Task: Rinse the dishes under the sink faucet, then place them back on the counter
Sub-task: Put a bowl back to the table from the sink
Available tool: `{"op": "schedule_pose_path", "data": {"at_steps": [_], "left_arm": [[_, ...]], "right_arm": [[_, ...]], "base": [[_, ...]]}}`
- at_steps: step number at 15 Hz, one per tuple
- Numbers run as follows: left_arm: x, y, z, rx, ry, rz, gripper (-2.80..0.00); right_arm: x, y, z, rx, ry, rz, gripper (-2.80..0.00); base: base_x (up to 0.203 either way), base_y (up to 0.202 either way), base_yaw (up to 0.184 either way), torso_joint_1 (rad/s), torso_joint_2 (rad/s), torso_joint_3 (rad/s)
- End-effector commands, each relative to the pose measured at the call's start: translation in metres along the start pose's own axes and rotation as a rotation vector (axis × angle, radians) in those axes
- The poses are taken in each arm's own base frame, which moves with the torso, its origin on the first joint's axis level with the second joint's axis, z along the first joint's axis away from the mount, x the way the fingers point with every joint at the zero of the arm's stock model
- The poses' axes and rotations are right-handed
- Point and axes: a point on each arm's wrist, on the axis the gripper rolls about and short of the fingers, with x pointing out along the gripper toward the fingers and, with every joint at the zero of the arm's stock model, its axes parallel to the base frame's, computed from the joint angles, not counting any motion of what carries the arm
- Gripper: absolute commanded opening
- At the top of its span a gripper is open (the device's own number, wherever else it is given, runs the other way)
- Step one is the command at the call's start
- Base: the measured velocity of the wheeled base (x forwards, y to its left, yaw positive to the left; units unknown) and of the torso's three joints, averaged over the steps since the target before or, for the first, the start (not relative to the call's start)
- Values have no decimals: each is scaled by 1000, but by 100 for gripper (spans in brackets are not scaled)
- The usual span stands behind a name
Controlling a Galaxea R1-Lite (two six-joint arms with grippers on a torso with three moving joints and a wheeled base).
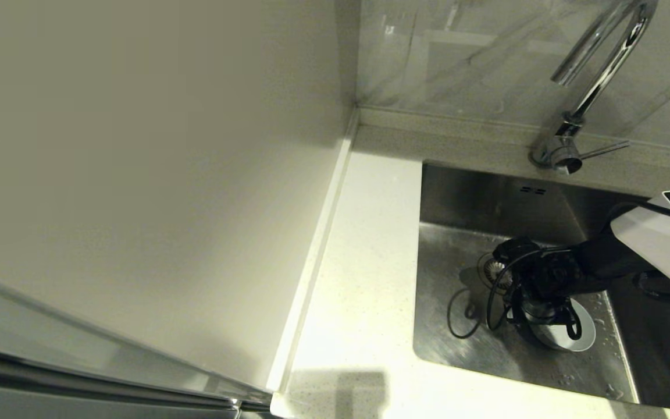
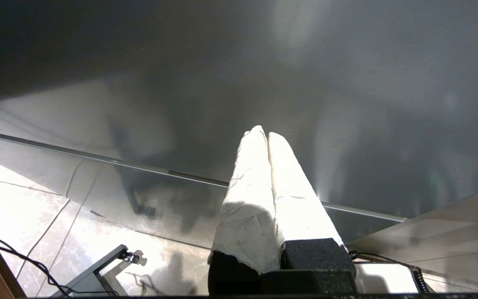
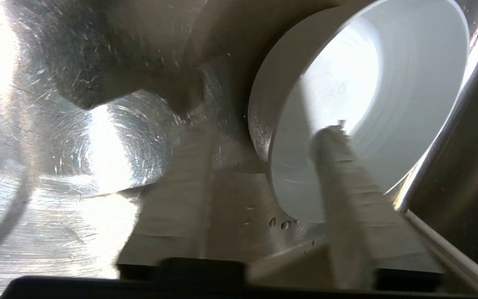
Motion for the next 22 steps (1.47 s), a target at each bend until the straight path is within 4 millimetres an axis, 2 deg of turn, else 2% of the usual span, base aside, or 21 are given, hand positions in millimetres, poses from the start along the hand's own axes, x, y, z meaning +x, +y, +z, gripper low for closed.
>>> {"op": "schedule_pose_path", "data": {"at_steps": [1,4,7,9,11,14,17,18,20,22], "left_arm": [[0,0,0,-1,-4,1,-280],[0,0,0,-1,-4,0,-280],[0,0,0,-1,-4,1,-280],[0,0,0,-1,-4,1,-280],[0,0,0,-1,-4,-1,-280],[0,0,0,-1,-4,1,-280],[0,0,0,-1,-4,1,-280],[0,0,0,-1,-4,1,-280],[0,0,0,-1,-4,1,-280],[0,0,0,-1,-4,2,-280]], "right_arm": [[-1,-2,1,9,-3,-5,-280],[-7,-11,7,40,-22,-11,-280],[-28,-27,18,84,-74,-4,-280],[-61,-45,25,121,-141,5,-280],[-112,-70,27,169,-250,13,-280],[-196,-117,9,190,-428,44,-280],[-259,-163,-24,180,-592,48,-280],[-272,-178,-38,166,-630,24,-280],[-277,-204,-57,135,-642,-60,-280],[-284,-214,-58,131,-691,-25,-280]], "base": [[0,0,0,0,0,0],[0,0,0,0,0,0],[0,0,0,0,0,0],[0,0,0,0,0,0],[0,0,0,0,0,0],[0,0,0,0,0,0],[0,0,0,0,0,0],[0,0,0,0,0,0],[0,0,0,0,0,0],[0,0,0,0,0,0]]}}
